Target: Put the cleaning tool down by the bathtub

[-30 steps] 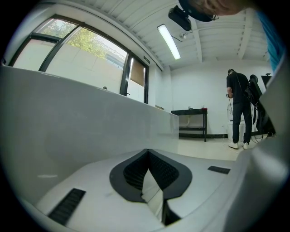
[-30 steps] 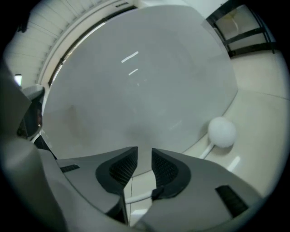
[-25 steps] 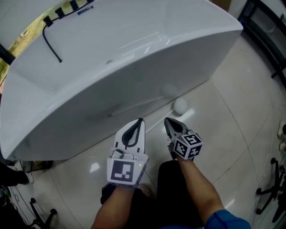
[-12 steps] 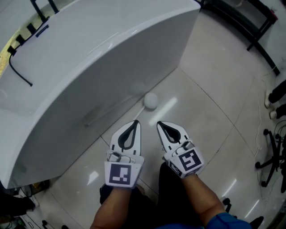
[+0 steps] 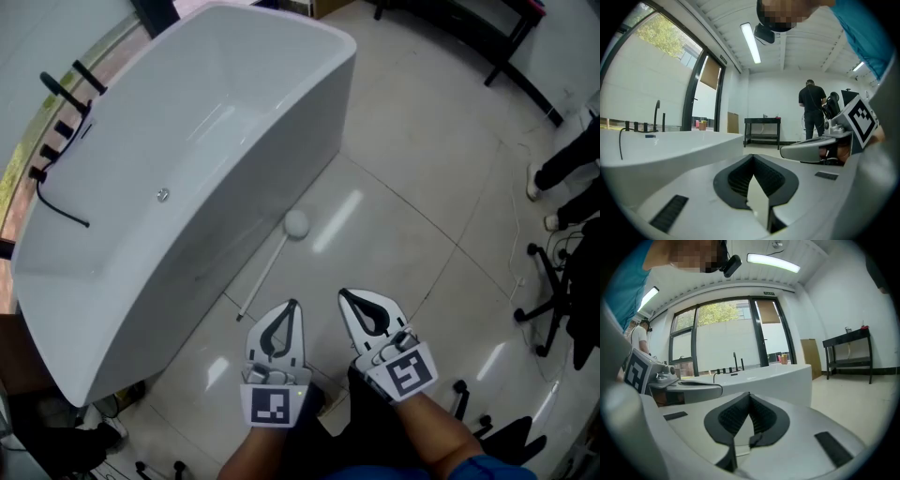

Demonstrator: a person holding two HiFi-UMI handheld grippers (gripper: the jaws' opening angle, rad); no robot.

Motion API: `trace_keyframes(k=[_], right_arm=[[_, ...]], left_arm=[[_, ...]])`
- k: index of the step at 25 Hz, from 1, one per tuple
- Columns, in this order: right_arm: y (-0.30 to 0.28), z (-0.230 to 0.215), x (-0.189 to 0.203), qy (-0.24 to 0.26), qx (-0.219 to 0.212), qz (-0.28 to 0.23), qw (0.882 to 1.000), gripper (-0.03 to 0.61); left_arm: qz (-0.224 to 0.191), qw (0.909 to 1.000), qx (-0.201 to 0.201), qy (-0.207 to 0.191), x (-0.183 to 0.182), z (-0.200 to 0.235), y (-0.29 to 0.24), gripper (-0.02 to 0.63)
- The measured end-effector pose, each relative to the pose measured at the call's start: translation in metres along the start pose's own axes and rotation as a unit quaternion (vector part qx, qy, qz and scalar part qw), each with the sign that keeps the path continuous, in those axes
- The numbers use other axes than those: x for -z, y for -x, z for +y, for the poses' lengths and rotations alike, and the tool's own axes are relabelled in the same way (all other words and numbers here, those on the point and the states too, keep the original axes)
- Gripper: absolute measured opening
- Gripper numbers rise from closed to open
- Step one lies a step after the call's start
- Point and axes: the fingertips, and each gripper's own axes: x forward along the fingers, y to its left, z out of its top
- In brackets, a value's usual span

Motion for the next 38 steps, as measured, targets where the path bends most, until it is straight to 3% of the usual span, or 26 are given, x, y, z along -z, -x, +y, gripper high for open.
trace_keyframes(k=[8, 15, 18, 23, 28, 35, 38], right_arm=[[0.121, 0.003, -0.219, 0.013, 0.05, -0.014, 0.999, -0.018], [0.244, -0.004, -0.352, 0.023, 0.125, -0.048, 0.991, -0.018], [0.301, -0.006, -0.393, 0.036, 0.145, -0.049, 0.988, -0.018], [0.386, -0.025, -0.417, 0.051, 0.208, -0.061, 0.975, -0.018], [0.446, -0.044, -0.415, 0.067, 0.273, -0.075, 0.957, -0.018], [0.515, -0.049, -0.396, 0.062, 0.309, -0.07, 0.946, -0.018], [0.521, -0.048, -0.386, 0.053, 0.307, -0.062, 0.948, -0.018]], left_arm=[[0.002, 0.9969, 0.074, -0.026, -0.226, -0.091, 0.037, -0.005], [0.006, 0.9895, 0.138, -0.045, -0.345, -0.179, 0.071, -0.005], [0.001, 0.9866, 0.161, -0.03, -0.382, -0.23, 0.073, -0.005], [-0.029, 0.9703, 0.232, -0.061, -0.42, -0.313, 0.072, -0.005], [-0.029, 0.9567, 0.281, -0.071, -0.419, -0.367, 0.071, -0.005], [-0.03, 0.9378, 0.335, -0.085, -0.414, -0.438, 0.08, -0.005], [-0.024, 0.9352, 0.342, -0.09, -0.409, -0.445, 0.086, -0.005]])
